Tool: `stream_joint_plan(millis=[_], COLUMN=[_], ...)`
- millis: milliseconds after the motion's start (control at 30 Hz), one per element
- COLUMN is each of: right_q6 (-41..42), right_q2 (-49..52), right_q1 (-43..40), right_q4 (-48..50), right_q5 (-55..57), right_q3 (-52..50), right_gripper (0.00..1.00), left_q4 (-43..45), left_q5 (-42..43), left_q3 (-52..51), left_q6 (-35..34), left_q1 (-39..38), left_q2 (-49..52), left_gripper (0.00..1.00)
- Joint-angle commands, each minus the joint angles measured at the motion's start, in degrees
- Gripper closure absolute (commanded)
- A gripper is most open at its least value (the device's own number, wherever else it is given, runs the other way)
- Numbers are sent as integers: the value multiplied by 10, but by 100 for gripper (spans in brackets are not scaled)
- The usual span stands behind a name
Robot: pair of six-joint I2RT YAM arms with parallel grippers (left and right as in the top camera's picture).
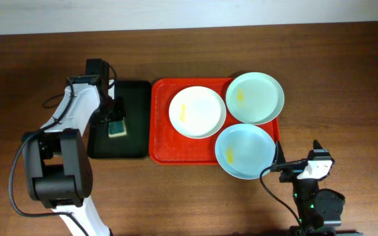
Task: Clean dirty plates on tray and stack at the side
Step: 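Lower the left gripper and close it on the sponge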
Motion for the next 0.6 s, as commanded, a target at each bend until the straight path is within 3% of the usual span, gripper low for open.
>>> stream_joint_plan(millis=[0,300,567], right_q6=[7,7,7], right_q2=[-3,-3,-3], right_q1=[3,3,3], right_q4=[-2,-2,-2], right_q5=[5,5,5], right_q3=[-3,-3,-3], right_gripper=[2,2,2], left_q4=[-1,-6,34], left_q5=[9,-7,-7], left_q3=[11,7,-42], left_q6=[-3,-3,-3], left_q1=[2,2,2], left_q2=[-16,-16,-16], left_gripper=[73,69,74])
